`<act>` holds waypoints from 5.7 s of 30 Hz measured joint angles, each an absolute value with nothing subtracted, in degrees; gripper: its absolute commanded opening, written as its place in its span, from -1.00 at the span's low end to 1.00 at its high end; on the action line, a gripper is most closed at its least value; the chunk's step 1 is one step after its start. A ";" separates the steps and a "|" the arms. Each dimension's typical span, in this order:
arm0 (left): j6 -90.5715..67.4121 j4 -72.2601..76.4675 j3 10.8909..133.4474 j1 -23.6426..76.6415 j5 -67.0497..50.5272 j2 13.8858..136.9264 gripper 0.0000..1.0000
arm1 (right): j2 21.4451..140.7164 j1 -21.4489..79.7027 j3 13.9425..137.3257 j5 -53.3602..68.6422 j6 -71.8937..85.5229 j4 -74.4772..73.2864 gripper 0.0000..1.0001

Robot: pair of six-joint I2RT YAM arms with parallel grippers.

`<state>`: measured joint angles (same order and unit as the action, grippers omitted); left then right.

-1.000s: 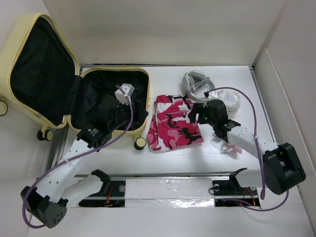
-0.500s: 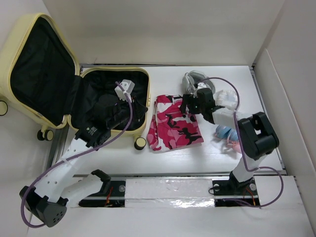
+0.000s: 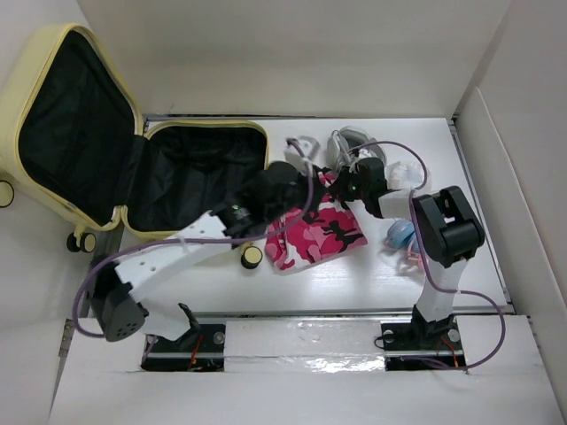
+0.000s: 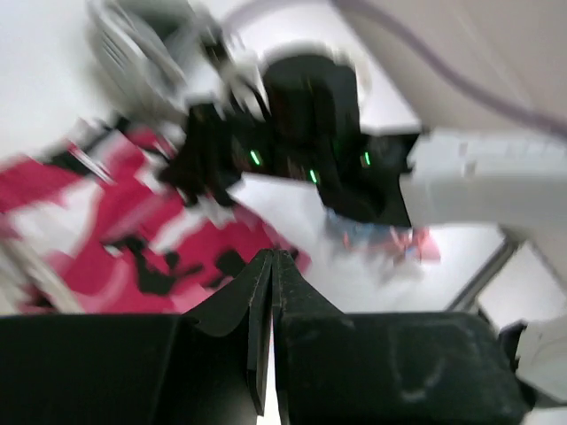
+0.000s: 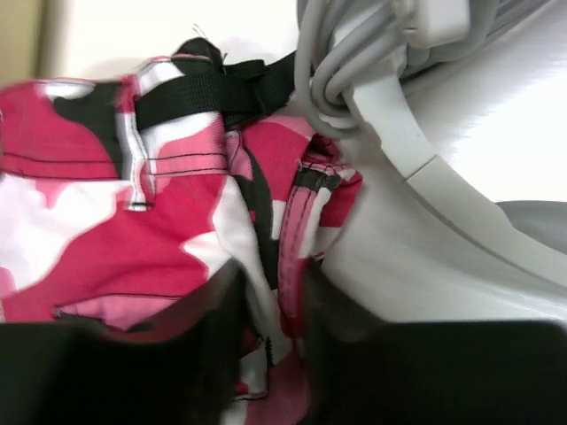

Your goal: Pack the luggage

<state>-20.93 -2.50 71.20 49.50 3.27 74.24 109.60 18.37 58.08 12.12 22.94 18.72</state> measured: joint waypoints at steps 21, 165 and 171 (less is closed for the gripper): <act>-46.94 3.05 34.41 61.71 18.04 70.96 0.44 | 89.93 10.07 34.87 5.15 40.66 32.14 0.44; -24.56 -9.69 61.69 -11.75 6.87 82.70 -0.01 | 41.65 21.04 29.87 4.29 18.15 4.75 -0.91; -24.93 -8.21 59.61 -2.48 12.99 65.89 -0.44 | 41.65 21.04 29.87 -4.25 18.39 1.48 -0.70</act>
<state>-24.93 -8.21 59.61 -2.48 12.99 65.89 41.65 21.04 29.87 -4.25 18.39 1.48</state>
